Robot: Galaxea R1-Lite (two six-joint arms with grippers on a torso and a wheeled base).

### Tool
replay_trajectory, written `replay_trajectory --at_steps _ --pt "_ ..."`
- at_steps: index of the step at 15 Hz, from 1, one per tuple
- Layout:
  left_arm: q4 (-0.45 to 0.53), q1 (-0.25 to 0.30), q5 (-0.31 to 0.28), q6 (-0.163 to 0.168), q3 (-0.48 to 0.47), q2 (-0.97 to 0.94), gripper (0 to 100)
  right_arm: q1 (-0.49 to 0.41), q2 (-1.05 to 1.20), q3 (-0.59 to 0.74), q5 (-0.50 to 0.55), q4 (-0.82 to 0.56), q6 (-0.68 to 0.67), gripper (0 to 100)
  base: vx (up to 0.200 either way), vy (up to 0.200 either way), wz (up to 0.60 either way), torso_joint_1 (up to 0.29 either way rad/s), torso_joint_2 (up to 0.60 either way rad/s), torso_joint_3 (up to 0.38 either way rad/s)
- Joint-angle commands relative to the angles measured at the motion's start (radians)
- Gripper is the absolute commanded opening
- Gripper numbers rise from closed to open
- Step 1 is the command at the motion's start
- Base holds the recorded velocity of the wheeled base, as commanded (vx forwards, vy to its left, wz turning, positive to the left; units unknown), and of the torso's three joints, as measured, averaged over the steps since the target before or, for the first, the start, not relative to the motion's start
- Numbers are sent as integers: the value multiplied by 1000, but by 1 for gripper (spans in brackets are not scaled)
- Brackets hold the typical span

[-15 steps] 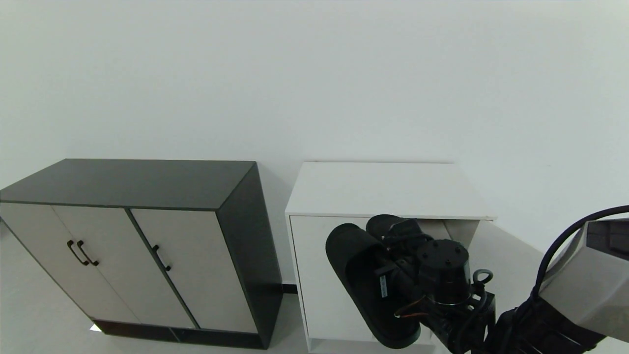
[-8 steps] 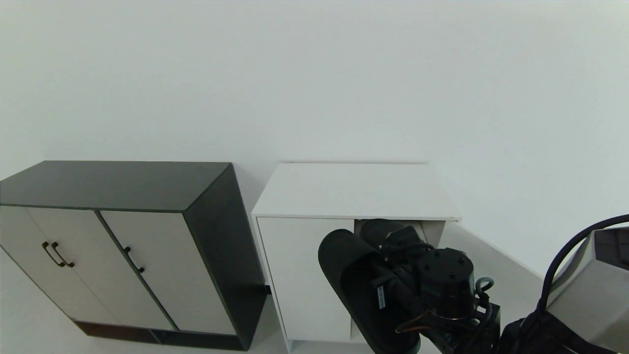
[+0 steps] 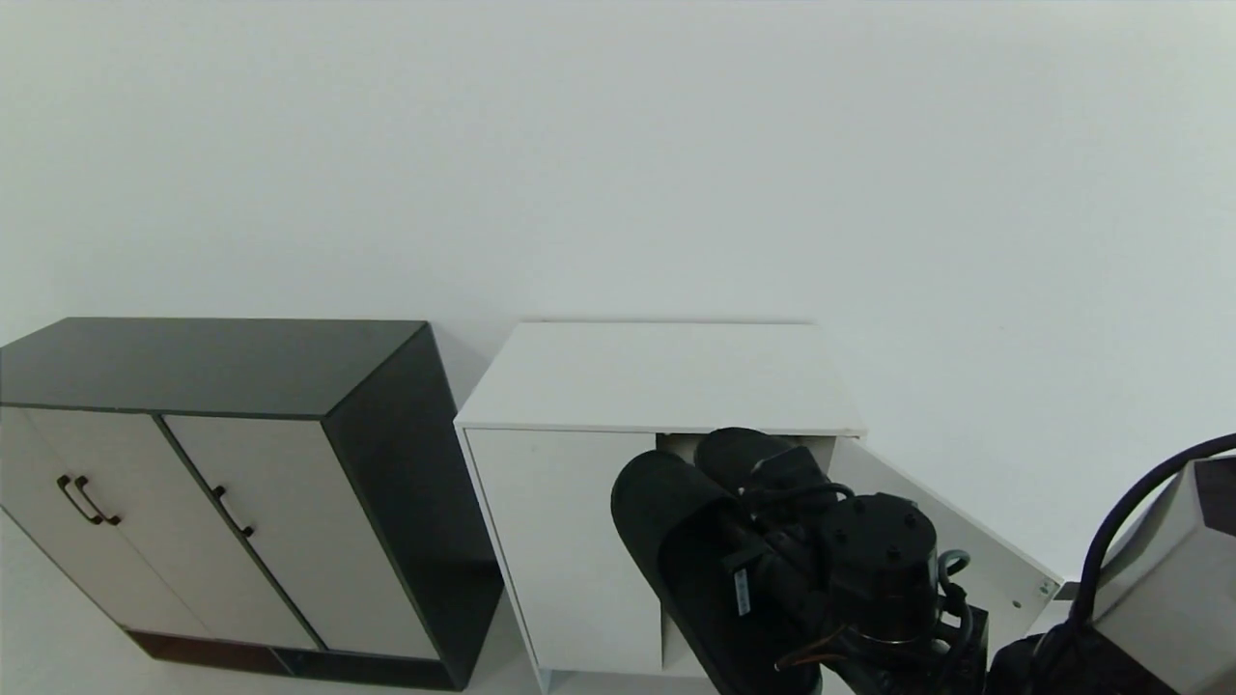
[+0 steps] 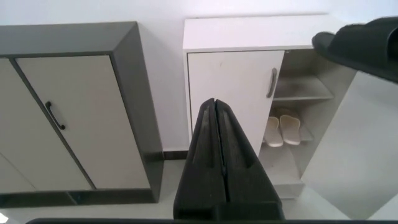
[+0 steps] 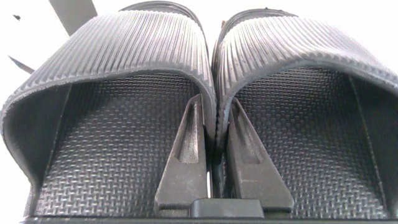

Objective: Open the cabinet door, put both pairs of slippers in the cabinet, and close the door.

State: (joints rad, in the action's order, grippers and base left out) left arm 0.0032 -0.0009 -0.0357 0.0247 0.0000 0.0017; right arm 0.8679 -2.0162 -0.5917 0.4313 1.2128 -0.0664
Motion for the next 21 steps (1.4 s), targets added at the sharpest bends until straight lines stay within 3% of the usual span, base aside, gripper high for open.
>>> replay_trajectory --at_steps 1,4,12,21 --pt "0 -1 0 0 0 0 0 -12 4 1 -2 2 -3 0 0 0 0 0 0 0" --pt "0 -1 0 0 0 0 0 -66 -9 4 -12 36 -4 0 0 0 0 0 0 0" --pt "0 -1 0 0 0 0 0 -67 -76 47 -39 140 5 0 0 0 0 0 0 0" --pt "0 -1 0 0 0 0 0 -69 -79 56 -39 145 11 0 0 0 0 -46 103 58"
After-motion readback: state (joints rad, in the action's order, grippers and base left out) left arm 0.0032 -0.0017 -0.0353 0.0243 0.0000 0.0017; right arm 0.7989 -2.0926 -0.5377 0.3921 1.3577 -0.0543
